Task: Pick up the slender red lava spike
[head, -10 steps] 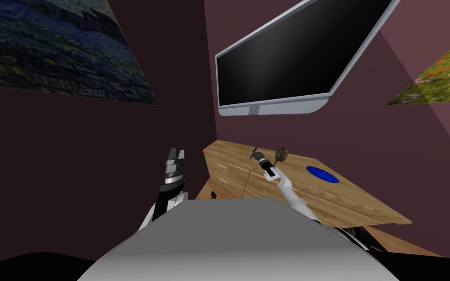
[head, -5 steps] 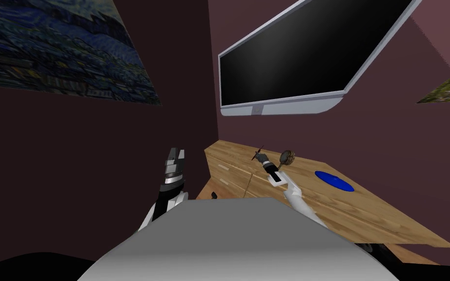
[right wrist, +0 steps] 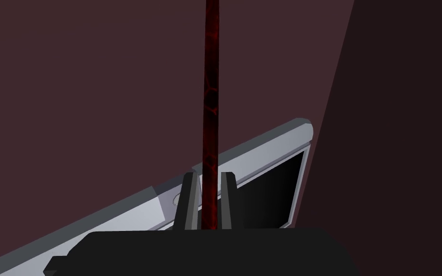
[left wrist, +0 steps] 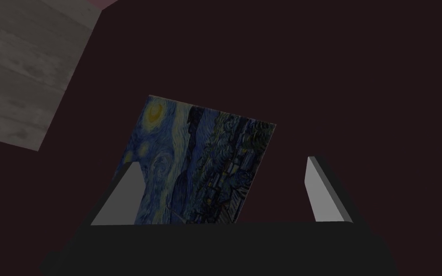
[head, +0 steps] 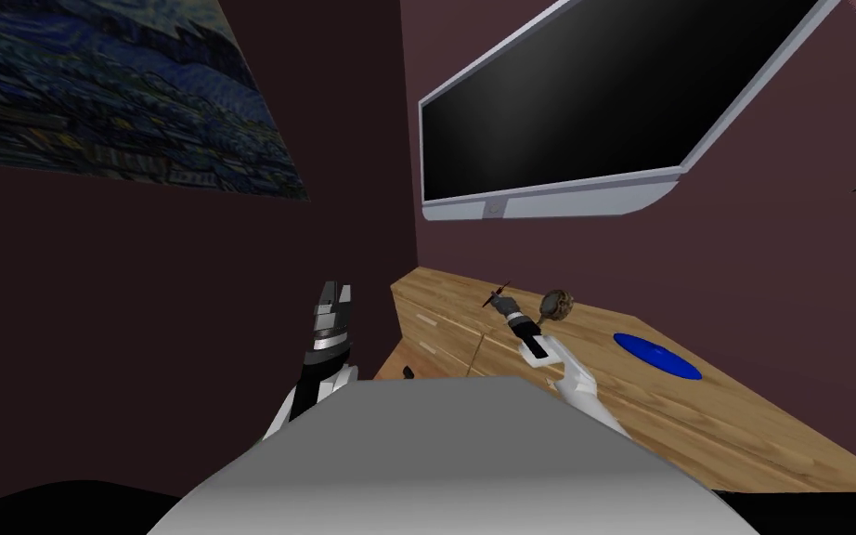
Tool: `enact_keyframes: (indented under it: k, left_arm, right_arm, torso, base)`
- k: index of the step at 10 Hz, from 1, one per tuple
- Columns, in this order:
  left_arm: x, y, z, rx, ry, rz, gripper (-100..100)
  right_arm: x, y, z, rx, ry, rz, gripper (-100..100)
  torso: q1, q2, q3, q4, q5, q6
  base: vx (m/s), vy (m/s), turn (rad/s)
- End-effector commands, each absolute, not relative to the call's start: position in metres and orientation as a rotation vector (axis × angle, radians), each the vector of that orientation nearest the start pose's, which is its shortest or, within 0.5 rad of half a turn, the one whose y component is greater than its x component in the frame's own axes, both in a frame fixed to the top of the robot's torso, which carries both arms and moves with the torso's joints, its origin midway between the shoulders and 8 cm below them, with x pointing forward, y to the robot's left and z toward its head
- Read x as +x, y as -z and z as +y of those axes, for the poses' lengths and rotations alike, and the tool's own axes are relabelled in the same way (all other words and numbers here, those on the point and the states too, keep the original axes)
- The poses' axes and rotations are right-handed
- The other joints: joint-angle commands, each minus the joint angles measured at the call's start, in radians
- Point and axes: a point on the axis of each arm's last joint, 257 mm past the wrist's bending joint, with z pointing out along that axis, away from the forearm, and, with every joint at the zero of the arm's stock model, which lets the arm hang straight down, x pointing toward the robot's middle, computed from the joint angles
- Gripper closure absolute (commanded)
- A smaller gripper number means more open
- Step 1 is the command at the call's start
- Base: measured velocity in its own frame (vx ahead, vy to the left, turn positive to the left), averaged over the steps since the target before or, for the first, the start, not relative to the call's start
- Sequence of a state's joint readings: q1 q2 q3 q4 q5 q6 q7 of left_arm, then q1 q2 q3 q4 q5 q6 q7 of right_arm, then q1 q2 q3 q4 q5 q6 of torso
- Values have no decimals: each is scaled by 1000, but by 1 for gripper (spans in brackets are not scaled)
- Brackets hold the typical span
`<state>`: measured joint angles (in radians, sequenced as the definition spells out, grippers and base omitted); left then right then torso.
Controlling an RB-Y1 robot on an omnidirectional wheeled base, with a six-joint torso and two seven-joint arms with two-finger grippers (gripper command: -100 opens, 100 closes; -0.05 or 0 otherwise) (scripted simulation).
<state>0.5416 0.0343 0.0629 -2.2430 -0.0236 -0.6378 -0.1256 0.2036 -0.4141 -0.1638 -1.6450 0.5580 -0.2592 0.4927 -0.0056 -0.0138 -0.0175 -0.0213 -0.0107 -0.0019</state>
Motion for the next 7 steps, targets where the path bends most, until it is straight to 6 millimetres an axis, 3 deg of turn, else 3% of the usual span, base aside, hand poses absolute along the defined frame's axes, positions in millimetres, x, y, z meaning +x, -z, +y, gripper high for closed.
enact_keyframes:
  k: [1,2,4,5,6,7]
  left_arm:
    - [321,-22,293,-508,1112,638,0]
    - [321,-22,293,-508,1112,638,0]
    - [321,-22,293,-508,1112,638,0]
    - [321,-22,293,-508,1112,638,0]
    - [321,-22,293,-508,1112,638,0]
    - [321,-22,293,-508,1112,638,0]
  right_arm:
    - [474,182,-384,22,-87,1469,100]
    - [462,185,-400,47,-55,1488,100]
    - [448,183,-396,36,-54,1491,100]
    - [448,172,-391,24,-60,1470,100]
    - [452,178,-393,31,-57,1480,100]
    - [452,177,-393,29,-58,1478,0]
  torso:
    - [0,0,0,0,0,0]
    - [1,1,0,0,0,-1]
    - [1,-2,-1,-1,0,0]
    - [1,0,-1,-1,0,0]
    - [1,1,0,0,1,-1]
    - [1,1,0,0,0,-1]
  base:
    - [7,0,-32]
    - [43,-2,181]
    - [40,-6,43]
    - [2,0,-21]
    - [0,0,0]
    - [0,0,0]
